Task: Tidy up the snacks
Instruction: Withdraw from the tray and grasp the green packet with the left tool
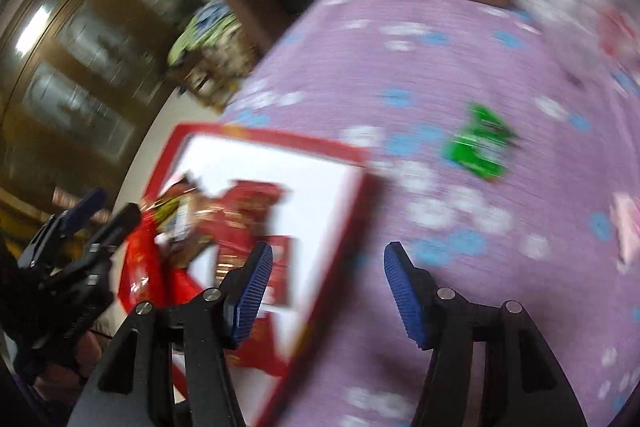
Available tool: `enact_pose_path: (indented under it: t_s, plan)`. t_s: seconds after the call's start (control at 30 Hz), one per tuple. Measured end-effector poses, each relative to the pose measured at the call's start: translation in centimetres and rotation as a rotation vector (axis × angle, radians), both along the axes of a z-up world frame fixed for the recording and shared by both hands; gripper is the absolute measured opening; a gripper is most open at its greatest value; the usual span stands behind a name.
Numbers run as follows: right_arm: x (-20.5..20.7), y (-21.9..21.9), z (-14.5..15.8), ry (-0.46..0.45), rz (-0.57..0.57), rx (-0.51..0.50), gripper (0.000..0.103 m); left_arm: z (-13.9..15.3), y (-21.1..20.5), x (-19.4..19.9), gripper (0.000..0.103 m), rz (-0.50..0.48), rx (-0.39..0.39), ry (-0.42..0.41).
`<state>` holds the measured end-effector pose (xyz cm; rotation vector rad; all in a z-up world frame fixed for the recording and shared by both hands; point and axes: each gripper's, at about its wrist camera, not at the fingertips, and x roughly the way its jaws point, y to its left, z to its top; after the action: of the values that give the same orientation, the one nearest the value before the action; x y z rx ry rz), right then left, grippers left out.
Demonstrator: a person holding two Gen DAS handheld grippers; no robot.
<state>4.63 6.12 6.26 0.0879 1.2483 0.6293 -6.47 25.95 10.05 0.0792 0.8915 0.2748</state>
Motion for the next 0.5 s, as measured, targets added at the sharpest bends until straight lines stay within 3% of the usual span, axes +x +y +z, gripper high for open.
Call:
enact_pose_path:
  t_s: [0.27, 0.5]
  plan:
    - [0.1, -12.9, -1.8, 0.044, -0.292, -0.020, 0.060, -0.4, -8.4, 6.8, 0.079, -0.248, -0.102, 0.034]
    - [-3.1, -21.5, -2.9, 0.075, -0.488, -0.025, 0.060, -2.9, -12.6, 13.4, 0.079, -0.307, -0.117, 0.114]
